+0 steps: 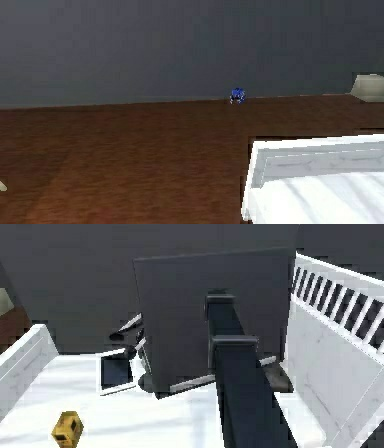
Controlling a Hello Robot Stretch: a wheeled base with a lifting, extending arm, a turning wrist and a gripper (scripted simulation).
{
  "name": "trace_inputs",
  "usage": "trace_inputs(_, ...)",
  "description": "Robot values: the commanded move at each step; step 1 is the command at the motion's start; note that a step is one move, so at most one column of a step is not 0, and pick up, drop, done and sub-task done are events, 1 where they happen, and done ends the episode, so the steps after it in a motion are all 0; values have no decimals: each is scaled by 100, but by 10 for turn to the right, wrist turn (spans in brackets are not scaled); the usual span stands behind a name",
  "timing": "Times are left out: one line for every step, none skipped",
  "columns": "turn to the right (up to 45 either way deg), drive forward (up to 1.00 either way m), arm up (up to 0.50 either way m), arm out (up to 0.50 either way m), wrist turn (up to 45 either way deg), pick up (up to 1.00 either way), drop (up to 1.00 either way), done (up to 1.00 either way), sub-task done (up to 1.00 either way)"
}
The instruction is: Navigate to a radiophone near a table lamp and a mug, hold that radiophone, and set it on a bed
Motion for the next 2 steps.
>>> trace_inputs(0,0,0,0,450,0,0,0,0)
trace_inputs(0,0,0,0,450,0,0,0,0)
